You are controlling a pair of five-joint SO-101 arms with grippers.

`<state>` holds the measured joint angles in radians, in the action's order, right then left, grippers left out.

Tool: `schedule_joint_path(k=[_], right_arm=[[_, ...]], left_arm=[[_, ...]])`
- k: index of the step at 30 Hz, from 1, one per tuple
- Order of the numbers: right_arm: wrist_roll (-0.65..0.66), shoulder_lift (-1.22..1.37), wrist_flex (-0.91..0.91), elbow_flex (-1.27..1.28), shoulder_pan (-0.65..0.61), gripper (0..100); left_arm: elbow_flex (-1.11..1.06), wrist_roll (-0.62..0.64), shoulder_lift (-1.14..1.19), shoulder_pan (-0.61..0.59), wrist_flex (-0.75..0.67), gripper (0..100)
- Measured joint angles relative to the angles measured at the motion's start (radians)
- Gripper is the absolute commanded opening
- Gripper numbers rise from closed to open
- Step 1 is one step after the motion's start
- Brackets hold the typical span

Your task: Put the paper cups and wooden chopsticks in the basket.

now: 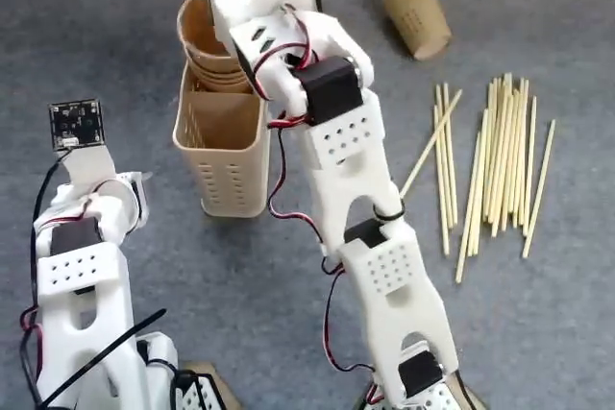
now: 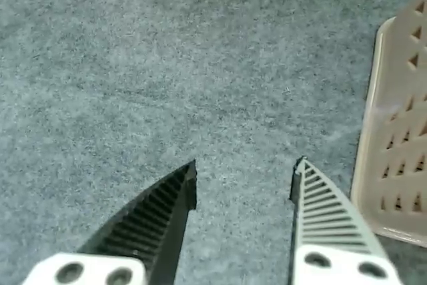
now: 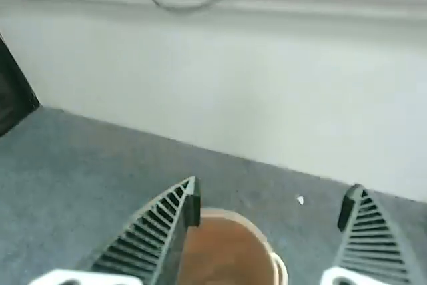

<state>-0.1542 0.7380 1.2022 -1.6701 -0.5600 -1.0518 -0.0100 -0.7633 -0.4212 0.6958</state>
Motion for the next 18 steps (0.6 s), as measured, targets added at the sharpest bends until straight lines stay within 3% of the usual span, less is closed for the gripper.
schedule_joint_path(k=[5, 10, 13, 18], right_arm=[[-0.002, 0.000, 0.044, 0.000, 0.000, 32.5], [0.005, -0.120, 0.322, 0.000, 0.080, 32.5], [0.143, -0.292, 0.508, 0.002, 0.176, 32.5], [0.302, -0.552, 0.546, 0.252, 0.442, 32.5]], left_arm=[[0.000, 0.000, 0.000, 0.000, 0.000, 25], [0.000, 0.000, 0.000, 0.003, 0.000, 25], [0.000, 0.000, 0.000, 0.003, 0.000, 25], [0.140, 0.000, -0.002, 0.003, 0.000, 25]])
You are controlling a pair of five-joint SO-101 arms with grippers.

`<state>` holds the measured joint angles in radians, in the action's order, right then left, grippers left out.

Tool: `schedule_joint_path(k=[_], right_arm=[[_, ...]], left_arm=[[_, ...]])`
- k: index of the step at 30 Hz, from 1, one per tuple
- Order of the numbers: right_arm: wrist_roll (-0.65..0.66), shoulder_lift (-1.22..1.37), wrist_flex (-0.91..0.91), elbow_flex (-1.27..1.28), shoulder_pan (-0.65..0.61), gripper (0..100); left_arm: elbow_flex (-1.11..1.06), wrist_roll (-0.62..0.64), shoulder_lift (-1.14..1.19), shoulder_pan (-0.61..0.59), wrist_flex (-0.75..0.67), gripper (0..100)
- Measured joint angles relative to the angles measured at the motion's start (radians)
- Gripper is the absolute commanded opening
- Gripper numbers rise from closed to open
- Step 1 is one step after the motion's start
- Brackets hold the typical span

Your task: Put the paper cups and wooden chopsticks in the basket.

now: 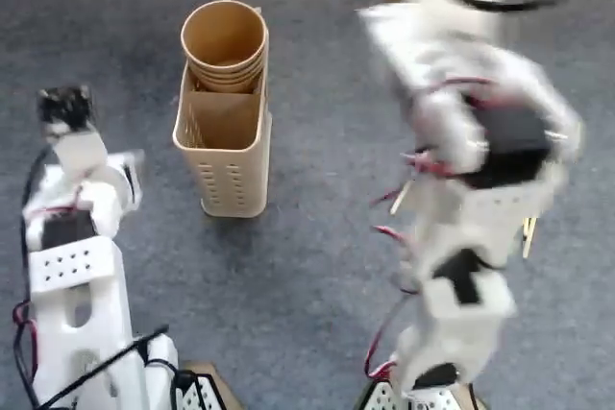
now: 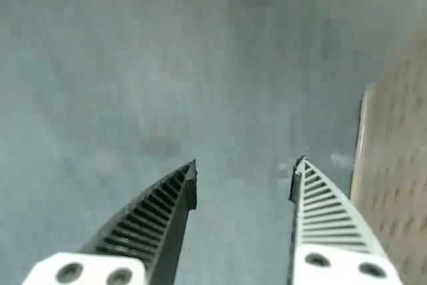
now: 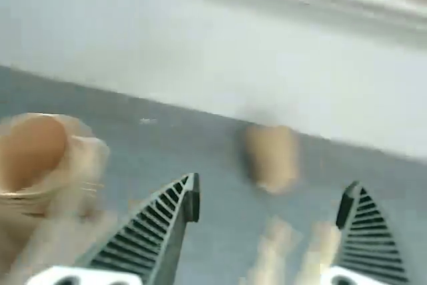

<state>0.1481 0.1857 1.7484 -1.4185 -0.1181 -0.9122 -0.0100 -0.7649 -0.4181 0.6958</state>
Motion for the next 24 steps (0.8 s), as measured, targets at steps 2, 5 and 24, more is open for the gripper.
schedule_joint_path(k=[2, 5, 24], right_arm=[[0.049, -0.071, 0.002, 0.172, 0.098, 32.5], [0.117, -0.132, -0.006, 0.420, 0.253, 32.5], [0.226, -0.140, -1.033, 1.748, 0.588, 32.5]], left_arm=[[0.103, 0.000, 0.000, 0.000, 0.000, 25], [0.282, 0.000, 0.000, 0.005, 0.000, 25], [0.690, 0.000, 0.436, 0.322, 0.000, 25]])
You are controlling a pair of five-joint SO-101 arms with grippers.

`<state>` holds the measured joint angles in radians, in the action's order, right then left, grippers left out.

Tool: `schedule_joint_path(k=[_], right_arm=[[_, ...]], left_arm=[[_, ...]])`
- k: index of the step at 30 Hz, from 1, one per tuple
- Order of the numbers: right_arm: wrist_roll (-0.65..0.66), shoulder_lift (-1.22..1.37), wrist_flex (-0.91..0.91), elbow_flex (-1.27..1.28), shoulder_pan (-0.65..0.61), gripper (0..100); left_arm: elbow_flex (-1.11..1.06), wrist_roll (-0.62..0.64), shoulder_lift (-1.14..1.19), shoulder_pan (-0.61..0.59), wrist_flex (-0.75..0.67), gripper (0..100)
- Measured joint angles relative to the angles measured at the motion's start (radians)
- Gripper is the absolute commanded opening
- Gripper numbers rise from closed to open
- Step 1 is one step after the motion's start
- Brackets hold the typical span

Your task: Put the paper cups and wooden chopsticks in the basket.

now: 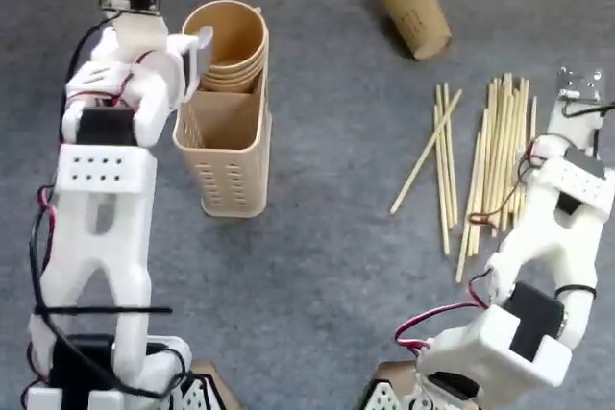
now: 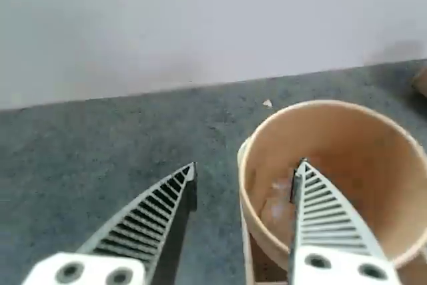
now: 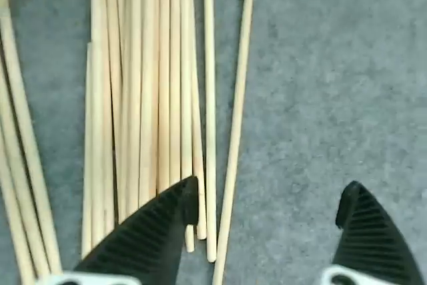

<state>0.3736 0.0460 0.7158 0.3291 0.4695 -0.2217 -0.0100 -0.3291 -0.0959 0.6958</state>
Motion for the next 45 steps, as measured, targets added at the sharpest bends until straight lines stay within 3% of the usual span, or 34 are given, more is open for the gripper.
schedule_joint_path(k=[22, 31, 35, 39, 45], right_arm=[[0.018, 0.000, -0.018, 0.031, 0.000, 32.5], [0.018, 0.000, -0.018, 0.031, 0.000, 32.5], [0.018, 0.000, -0.052, 0.031, -0.008, 32.5], [0.018, 0.000, -0.061, 0.031, -0.044, 32.5], [0.018, 0.000, -0.041, 0.031, -0.183, 32.5]], left_arm=[[0.054, 0.003, 0.112, 0.006, 0.032, 25], [0.381, 0.000, -0.140, 0.003, 0.400, 24], [0.456, 0.000, -0.282, -0.114, 0.649, 24], [0.419, 0.000, -0.371, -0.256, 0.870, 24], [0.161, 0.000, -0.462, -0.330, 0.888, 24]])
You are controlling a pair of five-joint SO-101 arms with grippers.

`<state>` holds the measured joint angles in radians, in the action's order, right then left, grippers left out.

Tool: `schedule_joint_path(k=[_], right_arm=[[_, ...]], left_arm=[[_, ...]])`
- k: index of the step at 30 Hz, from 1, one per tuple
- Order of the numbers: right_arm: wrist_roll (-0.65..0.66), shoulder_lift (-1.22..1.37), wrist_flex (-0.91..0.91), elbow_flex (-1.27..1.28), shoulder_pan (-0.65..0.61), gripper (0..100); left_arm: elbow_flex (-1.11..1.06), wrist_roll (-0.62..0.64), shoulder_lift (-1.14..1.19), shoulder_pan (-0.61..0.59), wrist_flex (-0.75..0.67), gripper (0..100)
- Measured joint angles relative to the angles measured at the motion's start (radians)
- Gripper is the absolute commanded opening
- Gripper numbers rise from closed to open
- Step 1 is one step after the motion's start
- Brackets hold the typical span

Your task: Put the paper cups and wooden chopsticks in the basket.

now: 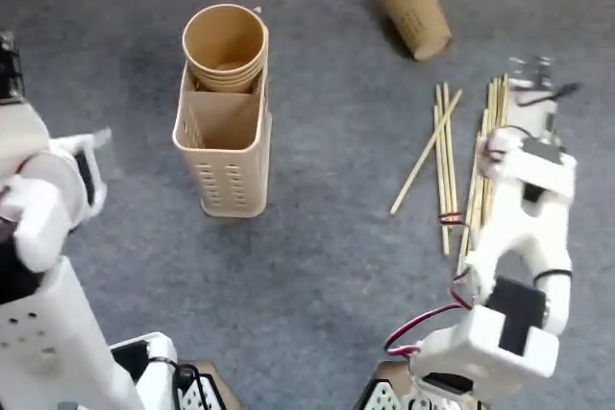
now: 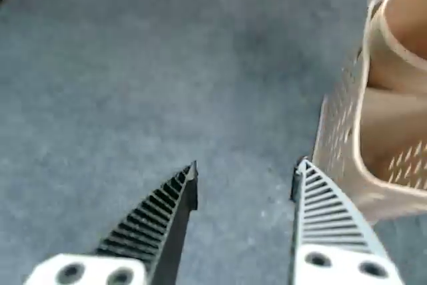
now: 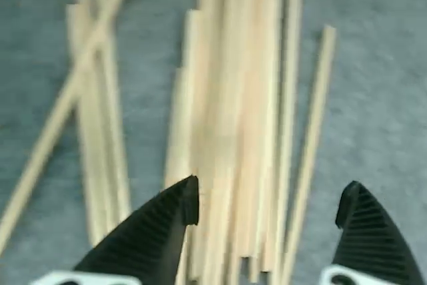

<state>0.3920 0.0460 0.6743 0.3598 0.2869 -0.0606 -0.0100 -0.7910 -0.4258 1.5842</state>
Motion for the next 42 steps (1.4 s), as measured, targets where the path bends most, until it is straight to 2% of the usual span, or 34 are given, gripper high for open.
schedule_joint_path(k=[6, 12, 16, 18, 21, 24, 26, 34, 42], right_arm=[[0.000, 0.012, 0.006, 0.000, -0.117, 32.5], [0.000, 0.229, 0.005, -0.046, -0.189, 32.5], [0.000, 0.374, 0.005, -0.141, -0.184, 30.9], [0.000, 0.428, 0.006, -0.180, -0.187, 22.3], [0.002, 0.486, 0.006, -0.219, -0.189, 0.7], [0.000, 0.497, 0.005, -0.259, -0.178, 3.0], [0.000, 0.499, -0.003, -0.275, -0.173, 0.3], [-0.006, 0.489, 0.012, -0.296, -0.175, 0.5], [-0.239, 0.230, 0.195, -0.411, -0.192, 0.5]], left_arm=[[-0.336, 0.000, -0.123, 0.009, -0.106, 24], [-0.769, 0.000, -0.195, 0.034, -0.404, 24], [-0.944, 0.000, -0.204, 0.032, -0.537, 24], [-0.984, 0.000, -0.204, 0.034, -0.575, 24], [-1.037, 0.000, -0.204, 0.038, -0.631, 24], [-1.074, 0.000, -0.204, 0.041, -0.681, 24], [-1.083, 0.000, -0.204, 0.041, -0.697, 24], [-1.085, 0.000, -0.204, 0.041, -0.704, 24], [-1.085, 0.000, -0.204, 0.041, -0.710, 24]])
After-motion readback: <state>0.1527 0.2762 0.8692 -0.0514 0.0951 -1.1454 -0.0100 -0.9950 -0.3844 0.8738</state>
